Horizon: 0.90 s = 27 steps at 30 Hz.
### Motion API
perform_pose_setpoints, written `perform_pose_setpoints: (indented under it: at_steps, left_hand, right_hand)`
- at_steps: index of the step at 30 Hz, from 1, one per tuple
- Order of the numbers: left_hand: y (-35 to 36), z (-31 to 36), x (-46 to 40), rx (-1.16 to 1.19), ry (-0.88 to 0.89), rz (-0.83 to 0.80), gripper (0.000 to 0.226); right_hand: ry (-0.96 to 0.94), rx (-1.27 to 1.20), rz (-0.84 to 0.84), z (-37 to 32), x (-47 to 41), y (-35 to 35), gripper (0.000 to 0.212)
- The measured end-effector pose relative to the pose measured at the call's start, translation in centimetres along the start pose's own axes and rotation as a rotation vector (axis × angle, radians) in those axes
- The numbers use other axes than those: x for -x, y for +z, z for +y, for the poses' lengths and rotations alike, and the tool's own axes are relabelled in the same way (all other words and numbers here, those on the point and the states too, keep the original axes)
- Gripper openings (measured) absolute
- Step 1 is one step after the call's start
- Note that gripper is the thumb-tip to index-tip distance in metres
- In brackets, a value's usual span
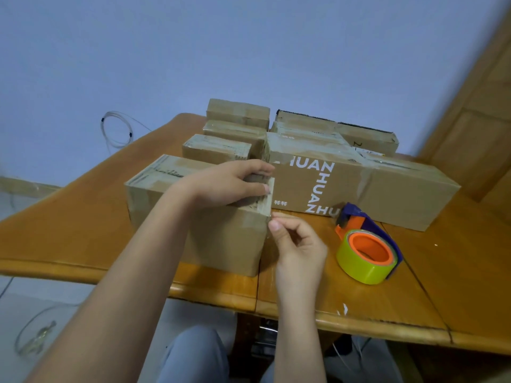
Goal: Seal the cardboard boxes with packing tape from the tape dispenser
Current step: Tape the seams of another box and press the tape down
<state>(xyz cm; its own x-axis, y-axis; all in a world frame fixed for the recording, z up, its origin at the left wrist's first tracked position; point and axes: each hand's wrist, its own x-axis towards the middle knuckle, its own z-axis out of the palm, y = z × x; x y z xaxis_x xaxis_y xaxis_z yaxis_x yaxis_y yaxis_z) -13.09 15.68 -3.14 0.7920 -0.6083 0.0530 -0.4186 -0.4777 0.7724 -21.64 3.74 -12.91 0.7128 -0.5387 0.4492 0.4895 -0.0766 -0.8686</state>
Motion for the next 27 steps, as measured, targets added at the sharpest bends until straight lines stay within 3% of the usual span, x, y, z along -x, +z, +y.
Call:
perform_pose_setpoints:
  at_steps: [7, 12, 13, 15, 17, 21, 27]
  left_hand:
    - [-0.1, -0.5, 0.2, 0.051, 0.012, 0.017, 0.039]
    - [-0.1, -0.6, -0.2, 0.057, -0.001, 0.011, 0.039]
    - [-0.2, -0.7, -0.3, 0.063, -0.004, 0.001, 0.039]
    - [-0.2, -0.7, -0.3, 0.06, -0.007, -0.018, 0.04]
    - [-0.3, -0.8, -0.3, 0.061, -0.005, -0.022, 0.042]
    - [-0.2, -0.8, -0.4, 0.075, 0.004, -0.035, 0.043]
    - [-0.3, -0.5, -0.4, -0.031, 0.003, -0.089, 0.051]
  right_hand:
    - [0.078, -0.052, 0.042, 0.4, -1.2, 0.0, 0.027]
    - [0.078, -0.135, -0.036, 1.0, -1.6, -0.5, 0.012]
    - [0.08, -0.155, -0.048, 1.3, -1.4, -0.8, 0.018]
    - [0.097, -0.16, -0.106, 1.6, -0.9, -1.3, 0.051]
    - [0.113, -0.133, -0.176, 1.7, -0.6, -1.5, 0.065]
    - [0.069, -0.092, -0.251, 2.1, -1.7, -1.2, 0.042]
    - [-0.001, 0.001, -0.518, 2.1, -6.5, -1.3, 0.052]
